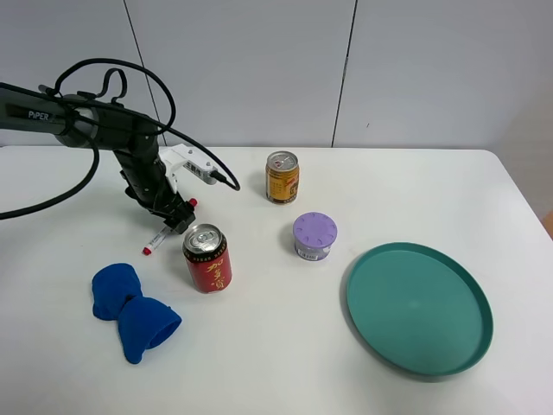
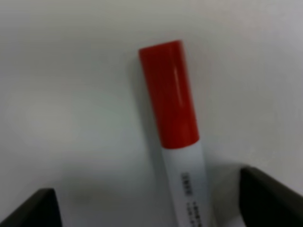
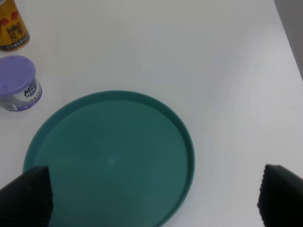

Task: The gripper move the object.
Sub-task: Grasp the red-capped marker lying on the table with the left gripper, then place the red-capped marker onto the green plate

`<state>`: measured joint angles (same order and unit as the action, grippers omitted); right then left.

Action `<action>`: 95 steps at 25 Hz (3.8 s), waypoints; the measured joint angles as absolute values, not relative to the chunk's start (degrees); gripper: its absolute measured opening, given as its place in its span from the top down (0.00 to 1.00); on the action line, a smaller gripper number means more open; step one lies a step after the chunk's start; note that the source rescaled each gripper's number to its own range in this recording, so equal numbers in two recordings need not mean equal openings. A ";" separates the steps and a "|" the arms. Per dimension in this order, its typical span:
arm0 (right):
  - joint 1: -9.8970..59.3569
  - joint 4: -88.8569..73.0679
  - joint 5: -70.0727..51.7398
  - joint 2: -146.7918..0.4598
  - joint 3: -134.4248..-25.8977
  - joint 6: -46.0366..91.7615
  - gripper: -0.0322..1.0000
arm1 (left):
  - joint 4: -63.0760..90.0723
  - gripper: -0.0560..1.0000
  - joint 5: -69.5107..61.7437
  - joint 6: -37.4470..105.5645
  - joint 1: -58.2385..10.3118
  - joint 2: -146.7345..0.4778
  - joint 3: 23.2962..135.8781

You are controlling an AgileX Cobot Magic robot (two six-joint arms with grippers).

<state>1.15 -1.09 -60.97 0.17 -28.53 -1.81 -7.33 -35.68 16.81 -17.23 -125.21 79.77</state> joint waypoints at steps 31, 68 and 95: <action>1.15 -1.09 -60.97 0.17 -28.53 -1.81 0.00 | -8.06 0.94 -66.06 17.29 -30.12 -109.74 103.32; 1.15 -1.09 -60.97 0.17 -28.53 -1.81 0.00 | 24.85 0.94 -33.84 23.35 -59.47 -130.49 107.77; 1.15 -1.09 -60.97 0.17 -28.53 -1.81 0.00 | 26.44 0.94 -30.42 23.55 -59.47 -137.47 107.77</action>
